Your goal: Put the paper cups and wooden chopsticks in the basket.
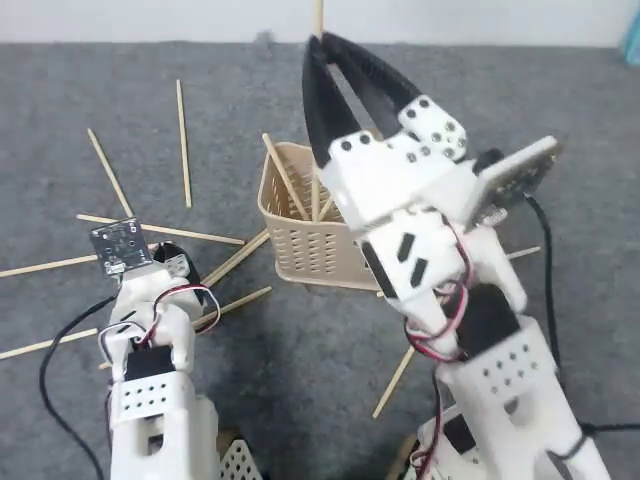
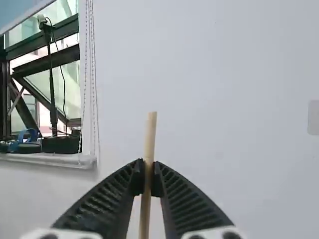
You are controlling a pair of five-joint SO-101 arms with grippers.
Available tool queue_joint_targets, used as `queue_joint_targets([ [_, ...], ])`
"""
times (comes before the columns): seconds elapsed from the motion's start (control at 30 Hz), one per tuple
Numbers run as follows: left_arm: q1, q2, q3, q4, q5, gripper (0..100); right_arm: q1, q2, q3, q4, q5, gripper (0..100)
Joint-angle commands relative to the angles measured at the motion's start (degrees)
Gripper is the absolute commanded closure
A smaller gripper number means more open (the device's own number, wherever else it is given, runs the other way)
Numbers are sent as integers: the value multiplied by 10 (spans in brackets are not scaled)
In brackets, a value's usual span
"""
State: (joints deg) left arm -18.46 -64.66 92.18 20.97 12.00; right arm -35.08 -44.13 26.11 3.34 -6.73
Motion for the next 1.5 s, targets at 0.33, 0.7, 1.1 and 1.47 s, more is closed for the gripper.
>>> queue_joint_targets([
  [0.33, -4, -10, -2, -17, -4, 987, 42, 145, 11, -120, -1, 990],
  [0.7, -4, -10, -2, -18, -4, 987, 27, 153, 175, -229, -1, 928],
  [1.1, -4, -10, -3, -18, -4, 987, 26, -28, 168, -33, -15, 890],
  [1.47, -4, -10, -3, -18, -4, 987, 211, -156, -97, 554, -112, 890],
])
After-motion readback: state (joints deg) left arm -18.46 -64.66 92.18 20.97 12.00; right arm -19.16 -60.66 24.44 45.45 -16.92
